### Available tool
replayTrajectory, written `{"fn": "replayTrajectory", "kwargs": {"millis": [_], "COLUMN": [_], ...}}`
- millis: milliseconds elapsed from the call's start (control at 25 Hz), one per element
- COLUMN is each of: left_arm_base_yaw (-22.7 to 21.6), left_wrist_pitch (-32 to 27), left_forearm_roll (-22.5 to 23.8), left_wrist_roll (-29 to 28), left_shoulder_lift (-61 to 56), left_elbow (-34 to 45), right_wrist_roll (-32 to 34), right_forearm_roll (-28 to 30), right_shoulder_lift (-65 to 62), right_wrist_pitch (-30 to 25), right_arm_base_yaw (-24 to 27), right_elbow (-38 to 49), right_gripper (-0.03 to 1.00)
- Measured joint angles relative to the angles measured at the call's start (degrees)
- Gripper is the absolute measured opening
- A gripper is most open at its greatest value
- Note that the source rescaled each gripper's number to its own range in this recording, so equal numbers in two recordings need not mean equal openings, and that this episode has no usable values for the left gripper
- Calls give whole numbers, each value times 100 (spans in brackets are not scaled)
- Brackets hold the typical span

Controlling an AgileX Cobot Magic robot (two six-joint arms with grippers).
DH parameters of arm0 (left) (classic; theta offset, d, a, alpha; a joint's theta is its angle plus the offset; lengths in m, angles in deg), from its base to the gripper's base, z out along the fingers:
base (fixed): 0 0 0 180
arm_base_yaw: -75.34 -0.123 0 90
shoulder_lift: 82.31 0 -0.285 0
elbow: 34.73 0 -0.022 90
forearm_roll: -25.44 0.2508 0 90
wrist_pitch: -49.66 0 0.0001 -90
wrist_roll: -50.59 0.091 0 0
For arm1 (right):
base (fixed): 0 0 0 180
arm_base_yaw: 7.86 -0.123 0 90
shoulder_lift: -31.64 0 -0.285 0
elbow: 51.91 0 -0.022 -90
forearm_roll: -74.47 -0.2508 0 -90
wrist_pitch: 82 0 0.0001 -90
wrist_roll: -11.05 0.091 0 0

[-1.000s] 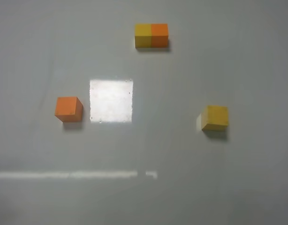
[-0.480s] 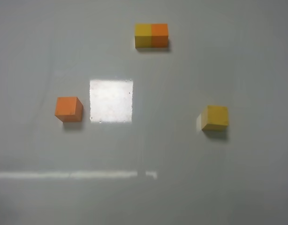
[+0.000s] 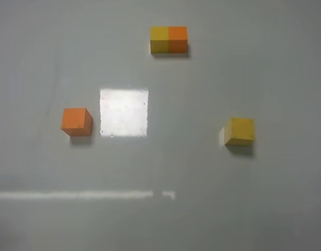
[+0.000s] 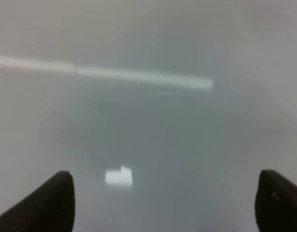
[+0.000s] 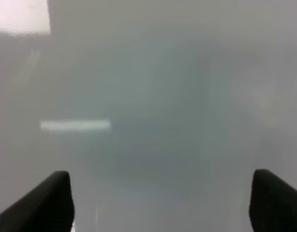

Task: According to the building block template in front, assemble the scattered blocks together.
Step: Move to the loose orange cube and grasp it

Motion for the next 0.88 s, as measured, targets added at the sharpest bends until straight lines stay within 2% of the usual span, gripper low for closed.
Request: {"fn": "replayTrajectory", "kwargs": {"millis": [520, 640, 760, 880], "left_arm_base_yaw": [0, 0, 0, 0], "left_wrist_pitch": [0, 0, 0, 0], "left_forearm_roll": [0, 0, 0, 0], "left_wrist_roll": [0, 0, 0, 0], "left_shoulder_lift": [0, 0, 0, 0], "left_elbow": [0, 0, 0, 0], "right_wrist_roll": [-144, -560, -1338, -2132], "right_forearm_roll": [0, -151, -534, -685], "right_shoulder_lift": [0, 93, 601, 1283], "right_wrist_pitch": [12, 60, 176, 297], "right_arm_base_yaw": [0, 0, -104, -377], "right_elbow": [0, -112, -461, -1045], "right_gripper": [69, 69, 70, 80]}}
